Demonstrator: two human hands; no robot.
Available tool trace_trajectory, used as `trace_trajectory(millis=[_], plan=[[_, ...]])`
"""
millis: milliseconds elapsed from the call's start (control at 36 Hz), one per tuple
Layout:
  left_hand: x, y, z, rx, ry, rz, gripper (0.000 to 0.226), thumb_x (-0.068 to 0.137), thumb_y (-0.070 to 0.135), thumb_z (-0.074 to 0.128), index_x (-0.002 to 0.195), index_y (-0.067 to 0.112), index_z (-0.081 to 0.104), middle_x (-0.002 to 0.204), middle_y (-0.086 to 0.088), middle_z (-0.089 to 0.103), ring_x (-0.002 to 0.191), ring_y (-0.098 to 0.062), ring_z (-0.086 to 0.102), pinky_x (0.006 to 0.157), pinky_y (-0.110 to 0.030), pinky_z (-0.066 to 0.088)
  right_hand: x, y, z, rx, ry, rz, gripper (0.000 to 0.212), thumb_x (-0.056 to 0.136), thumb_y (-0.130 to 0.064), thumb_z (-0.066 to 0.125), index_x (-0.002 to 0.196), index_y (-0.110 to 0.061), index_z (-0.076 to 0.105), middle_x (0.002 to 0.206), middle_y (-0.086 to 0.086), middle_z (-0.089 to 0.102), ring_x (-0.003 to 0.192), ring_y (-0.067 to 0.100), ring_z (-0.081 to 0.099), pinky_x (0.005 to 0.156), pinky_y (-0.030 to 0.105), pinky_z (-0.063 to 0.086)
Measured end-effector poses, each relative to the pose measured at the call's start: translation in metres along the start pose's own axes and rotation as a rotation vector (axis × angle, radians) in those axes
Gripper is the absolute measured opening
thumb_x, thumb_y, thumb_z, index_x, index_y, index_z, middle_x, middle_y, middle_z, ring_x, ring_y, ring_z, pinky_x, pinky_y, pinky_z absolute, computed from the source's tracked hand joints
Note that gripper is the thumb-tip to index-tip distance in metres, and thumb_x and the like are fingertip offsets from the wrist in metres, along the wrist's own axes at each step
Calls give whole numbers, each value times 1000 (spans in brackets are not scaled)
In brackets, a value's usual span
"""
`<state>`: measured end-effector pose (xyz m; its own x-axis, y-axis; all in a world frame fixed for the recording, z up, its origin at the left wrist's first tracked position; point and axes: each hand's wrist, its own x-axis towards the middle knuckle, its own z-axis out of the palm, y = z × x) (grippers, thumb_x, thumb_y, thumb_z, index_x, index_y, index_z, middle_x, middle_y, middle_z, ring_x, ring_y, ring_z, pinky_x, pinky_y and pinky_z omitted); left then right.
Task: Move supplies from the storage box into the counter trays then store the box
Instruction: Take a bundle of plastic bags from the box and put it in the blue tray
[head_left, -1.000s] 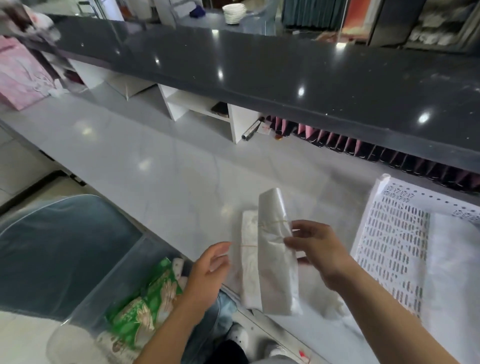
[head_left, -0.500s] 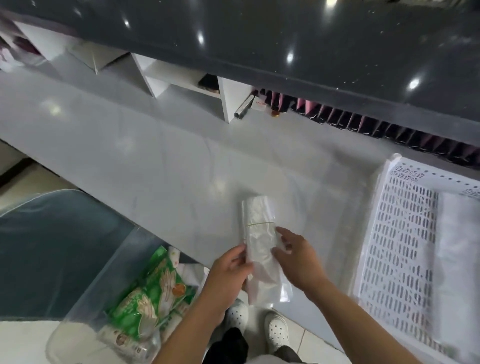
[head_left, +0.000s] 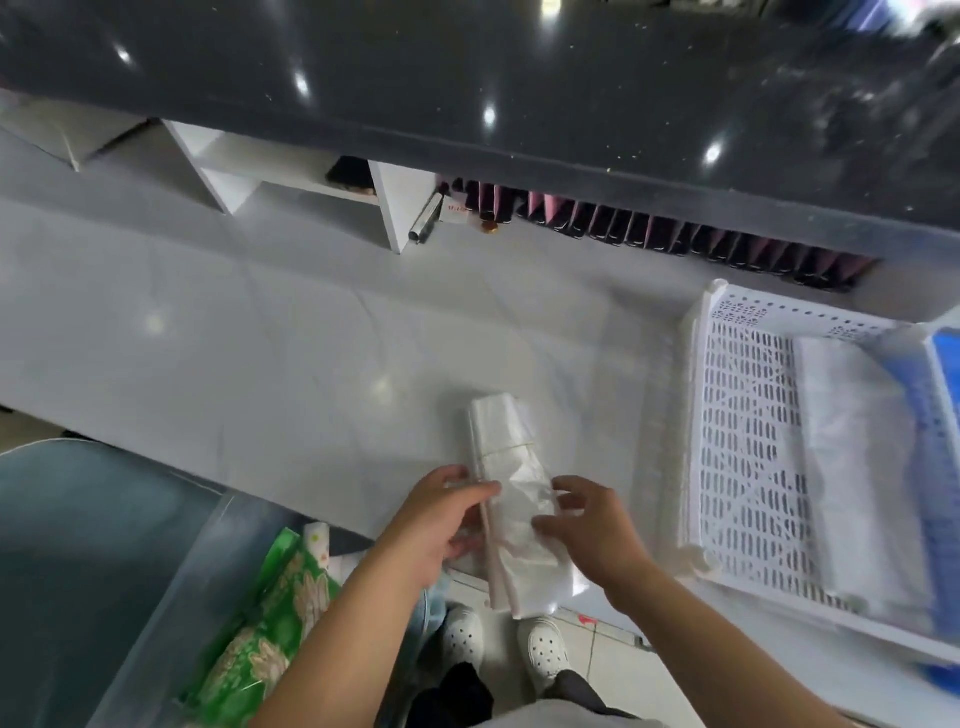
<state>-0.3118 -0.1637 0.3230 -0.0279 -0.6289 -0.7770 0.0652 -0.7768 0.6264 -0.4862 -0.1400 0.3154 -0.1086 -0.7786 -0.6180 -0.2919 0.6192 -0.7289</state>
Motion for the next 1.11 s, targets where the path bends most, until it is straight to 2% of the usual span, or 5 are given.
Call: trace_trajectory(millis=[111,472,639,778,1111], plan=[[-2,10,-6,99,-90,54,22,85,8,71,106,12,71,90,-6,78,74,-22,74,66,-33,59,-11,0,2,122,20,-34,41,72,-5,79,111,-17,72,100,11,72,89,29,71,78,43,60],[-24,46,33,84,-498,284,40,81,5,70,119,16,63,104,-14,75,94,-35,72,74,-46,59,-92,-15,-45,382,228,-215,45,78,-3,77,112,-31,71,101,0,74,92,21,71,82,35,59],[-52,56,83,117,-627,396,42,80,6,70,119,18,63,106,-12,75,95,-35,72,81,-53,58,-123,-7,-83,588,363,-252,85,69,8,80,130,-45,52,115,9,64,86,22,70,78,34,58],[-70,60,129,136,-689,439,44,75,8,72,117,19,64,110,-14,73,98,-35,71,78,-49,58,-141,2,-134,679,199,-211,54,71,-5,78,121,-19,64,111,17,71,100,33,70,92,53,54],[-101,33,287,160,-704,516,48,74,4,69,120,15,61,112,-13,71,95,-32,72,71,-40,60,-148,67,-290,545,48,-282,31,81,-8,73,112,-7,68,111,19,71,95,30,70,77,39,53]])
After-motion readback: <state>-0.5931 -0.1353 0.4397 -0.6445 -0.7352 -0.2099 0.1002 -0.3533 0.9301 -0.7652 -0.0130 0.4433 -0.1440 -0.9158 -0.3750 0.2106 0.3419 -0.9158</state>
